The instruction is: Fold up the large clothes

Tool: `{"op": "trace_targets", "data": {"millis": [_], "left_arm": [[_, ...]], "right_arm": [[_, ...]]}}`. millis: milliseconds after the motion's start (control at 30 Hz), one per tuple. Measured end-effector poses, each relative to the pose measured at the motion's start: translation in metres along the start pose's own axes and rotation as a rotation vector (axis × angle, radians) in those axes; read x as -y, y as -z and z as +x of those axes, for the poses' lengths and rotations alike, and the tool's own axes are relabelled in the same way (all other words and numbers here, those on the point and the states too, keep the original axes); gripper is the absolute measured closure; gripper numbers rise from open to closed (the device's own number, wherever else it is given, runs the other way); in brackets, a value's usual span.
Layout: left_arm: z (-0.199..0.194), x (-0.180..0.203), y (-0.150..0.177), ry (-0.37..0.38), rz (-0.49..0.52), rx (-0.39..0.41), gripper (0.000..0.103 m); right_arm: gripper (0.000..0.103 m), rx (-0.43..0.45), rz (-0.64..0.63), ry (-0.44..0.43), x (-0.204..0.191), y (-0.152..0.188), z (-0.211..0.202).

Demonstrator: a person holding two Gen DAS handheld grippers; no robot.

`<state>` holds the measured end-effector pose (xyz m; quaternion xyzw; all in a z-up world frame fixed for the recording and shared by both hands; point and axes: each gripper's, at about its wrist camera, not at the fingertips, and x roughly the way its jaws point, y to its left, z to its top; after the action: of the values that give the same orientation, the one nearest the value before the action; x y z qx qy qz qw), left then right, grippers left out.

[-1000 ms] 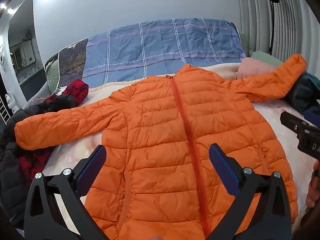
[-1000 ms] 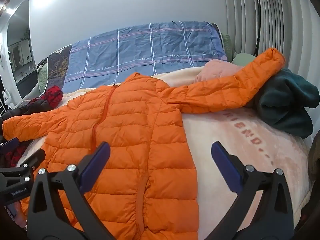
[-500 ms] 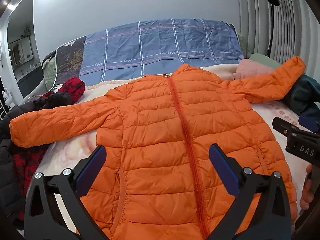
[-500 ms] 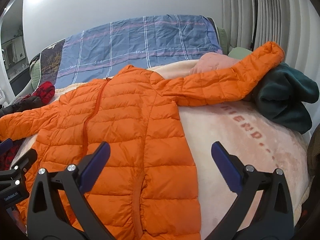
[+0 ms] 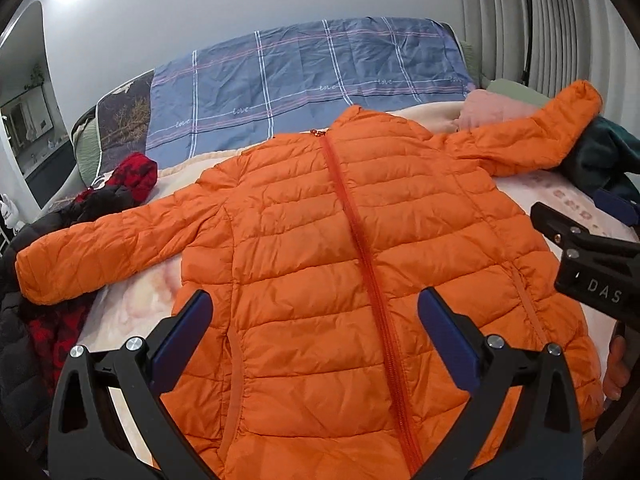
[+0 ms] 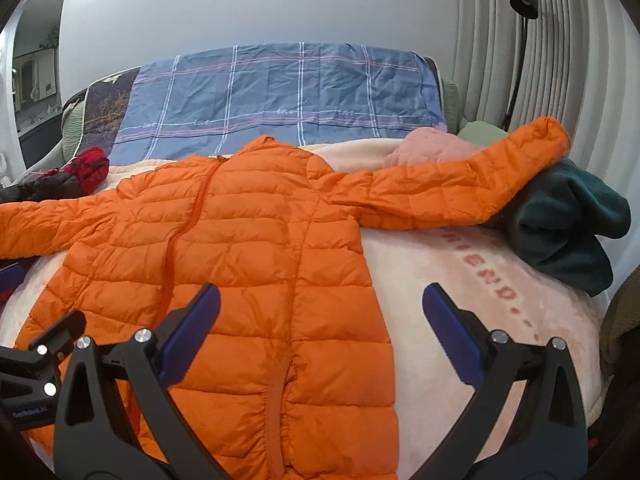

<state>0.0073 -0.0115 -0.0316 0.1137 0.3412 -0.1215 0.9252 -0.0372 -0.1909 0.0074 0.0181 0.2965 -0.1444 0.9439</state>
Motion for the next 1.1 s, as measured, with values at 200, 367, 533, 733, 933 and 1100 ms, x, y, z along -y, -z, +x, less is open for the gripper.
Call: {"op": "trace_targets", "data": {"millis": [200, 367, 533, 733, 933, 1100], "left_arm": [[0.0, -0.004, 0.002, 0.01, -0.024, -0.011, 0.001], [0.002, -0.008, 0.003, 0.028, -0.043, -0.017, 0.001], [0.007, -0.013, 0.003, 0.039, -0.067, -0.037, 0.001], [0.007, -0.015, 0.003, 0.026, -0.073, -0.029, 0.001], [0.005, -0.022, 0.003, 0.032, -0.097, -0.002, 0.001], [0.003, -0.024, 0.001, 0.05, -0.095, 0.026, 0.001]], "right_arm": [[0.002, -0.01, 0.007, 0.01, 0.002, 0.002, 0.002], [0.002, -0.01, 0.013, -0.001, 0.002, 0.002, 0.003], [0.002, -0.014, 0.009, -0.009, 0.0, 0.003, 0.005], [0.002, -0.013, 0.007, -0.012, -0.001, 0.004, 0.007], [0.002, 0.008, -0.004, -0.025, -0.004, 0.002, 0.004], [0.002, 0.031, 0.036, -0.057, 0.0, 0.0, 0.003]]}}
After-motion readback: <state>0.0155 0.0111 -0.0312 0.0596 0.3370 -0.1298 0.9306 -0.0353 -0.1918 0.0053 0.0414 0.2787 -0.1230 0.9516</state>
